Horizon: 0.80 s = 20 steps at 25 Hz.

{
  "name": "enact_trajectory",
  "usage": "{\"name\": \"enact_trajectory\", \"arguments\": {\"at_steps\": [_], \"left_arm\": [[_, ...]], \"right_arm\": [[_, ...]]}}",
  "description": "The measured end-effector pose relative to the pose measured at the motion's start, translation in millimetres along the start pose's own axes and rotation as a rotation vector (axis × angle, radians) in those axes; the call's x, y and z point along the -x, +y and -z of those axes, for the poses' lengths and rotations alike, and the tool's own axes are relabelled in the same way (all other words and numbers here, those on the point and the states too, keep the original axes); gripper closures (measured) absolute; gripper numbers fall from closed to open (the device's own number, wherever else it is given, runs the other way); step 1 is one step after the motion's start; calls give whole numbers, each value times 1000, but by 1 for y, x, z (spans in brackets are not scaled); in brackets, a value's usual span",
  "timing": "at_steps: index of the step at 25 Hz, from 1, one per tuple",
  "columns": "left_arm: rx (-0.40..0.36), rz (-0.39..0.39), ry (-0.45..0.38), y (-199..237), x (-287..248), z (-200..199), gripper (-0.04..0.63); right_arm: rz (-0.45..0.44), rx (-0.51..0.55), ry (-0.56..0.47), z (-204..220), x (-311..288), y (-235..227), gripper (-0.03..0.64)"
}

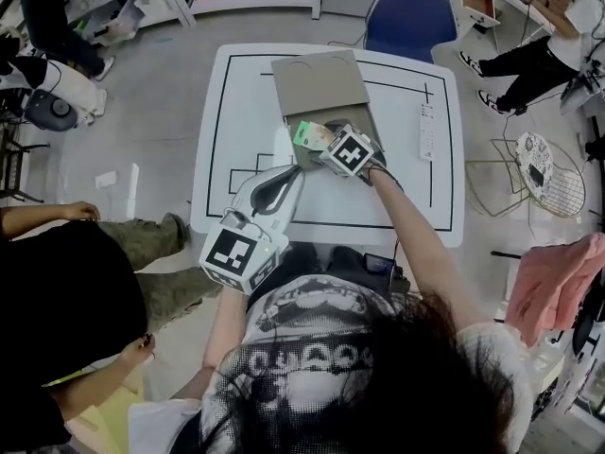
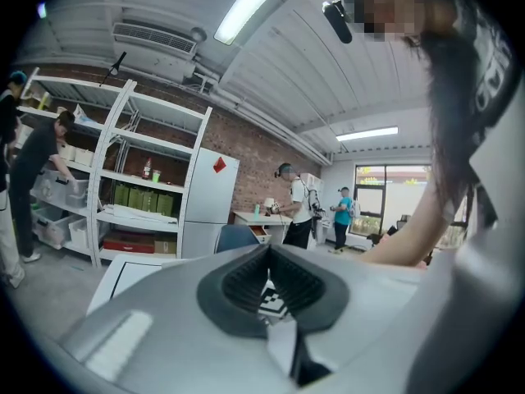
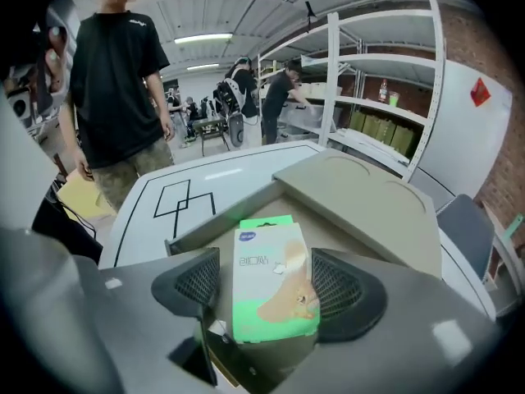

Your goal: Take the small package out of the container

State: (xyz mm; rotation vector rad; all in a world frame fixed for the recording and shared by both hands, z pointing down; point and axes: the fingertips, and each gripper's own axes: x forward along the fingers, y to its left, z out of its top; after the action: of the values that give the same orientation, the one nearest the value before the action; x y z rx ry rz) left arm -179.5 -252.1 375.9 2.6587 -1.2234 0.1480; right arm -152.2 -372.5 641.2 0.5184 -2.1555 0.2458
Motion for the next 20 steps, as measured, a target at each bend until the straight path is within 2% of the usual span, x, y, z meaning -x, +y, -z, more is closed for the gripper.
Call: {"name": "enact_trajectory", "arguments": {"at_steps": [10,13,17,20], "left_arm": [[17,-29,14,13,6,9,595],[19,-39,14,13,8,10,595],[23,-49,13,14,11,12,595],[22,-58,14,16,14,11,595]], "right_arm": [[-28,27,100,13,-24,-6,238],[-50,-5,57,6,-24,-10,238],[-29,34,54,5,-18,-10,255],[-15,45,13,-4,-9,-8,255]]}}
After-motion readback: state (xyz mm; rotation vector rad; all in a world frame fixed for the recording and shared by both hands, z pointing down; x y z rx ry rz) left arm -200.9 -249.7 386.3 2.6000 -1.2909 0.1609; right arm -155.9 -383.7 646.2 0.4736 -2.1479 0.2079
